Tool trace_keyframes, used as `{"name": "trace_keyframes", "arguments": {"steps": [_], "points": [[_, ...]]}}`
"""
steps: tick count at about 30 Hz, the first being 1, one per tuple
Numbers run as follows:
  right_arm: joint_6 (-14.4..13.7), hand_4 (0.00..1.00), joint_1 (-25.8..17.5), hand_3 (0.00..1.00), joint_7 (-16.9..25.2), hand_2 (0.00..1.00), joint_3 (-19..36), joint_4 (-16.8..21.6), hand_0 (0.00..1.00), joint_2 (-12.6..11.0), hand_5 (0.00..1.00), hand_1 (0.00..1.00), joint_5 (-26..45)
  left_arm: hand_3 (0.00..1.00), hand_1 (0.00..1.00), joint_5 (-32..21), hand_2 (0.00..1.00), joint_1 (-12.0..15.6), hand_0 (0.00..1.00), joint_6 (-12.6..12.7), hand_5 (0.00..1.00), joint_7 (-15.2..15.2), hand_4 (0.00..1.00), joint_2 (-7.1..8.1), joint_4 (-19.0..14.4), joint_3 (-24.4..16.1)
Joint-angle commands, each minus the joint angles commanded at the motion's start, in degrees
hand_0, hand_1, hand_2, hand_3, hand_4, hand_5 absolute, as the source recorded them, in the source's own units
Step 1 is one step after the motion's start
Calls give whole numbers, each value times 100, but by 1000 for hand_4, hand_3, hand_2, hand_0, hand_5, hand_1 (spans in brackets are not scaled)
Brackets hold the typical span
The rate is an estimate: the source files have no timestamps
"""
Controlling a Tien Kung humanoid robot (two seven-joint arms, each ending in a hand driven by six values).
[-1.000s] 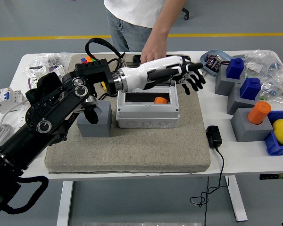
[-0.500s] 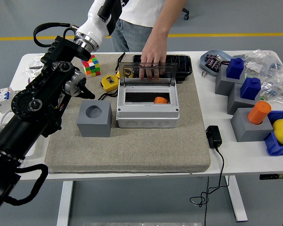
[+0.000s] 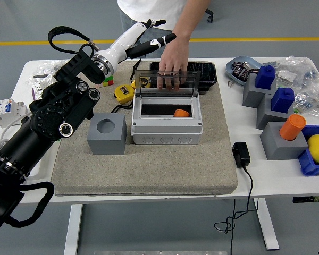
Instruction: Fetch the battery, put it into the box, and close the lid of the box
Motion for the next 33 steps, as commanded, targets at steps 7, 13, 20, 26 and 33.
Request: {"name": "trace_keyframes", "arguments": {"steps": [7, 13, 20, 26, 33], "points": [[-11, 998, 8, 823, 18, 780, 8, 0, 837, 5, 998, 806, -2, 903, 998, 1713, 998, -42, 998, -204, 998, 20, 998, 0, 204, 420], [-16, 998, 8, 823, 29, 779, 3, 0, 837, 12, 998, 806, 6, 848, 998, 2479, 989, -56, 998, -244, 998, 14, 998, 0, 226, 539], [-17, 998, 8, 822, 19, 776, 2, 0, 837, 9, 998, 802, 9, 753, 998, 2479, 923, -47, 998, -272, 998, -18, 998, 0, 96, 677], [-21, 998, 6, 822, 8, 774, -4, 0, 837, 2, 998, 801, 10, 731, 998, 2273, 889, -15, 998, -324, 998, 8, 998, 0, -86, 939], [-32, 998, -11, 822, 3, 775, -47, 0, 837, 4, 998, 801, 44, 728, 998, 1594, 878, 31, 998, -357, 998, 68, 998, 0, -602, 1562]]}}
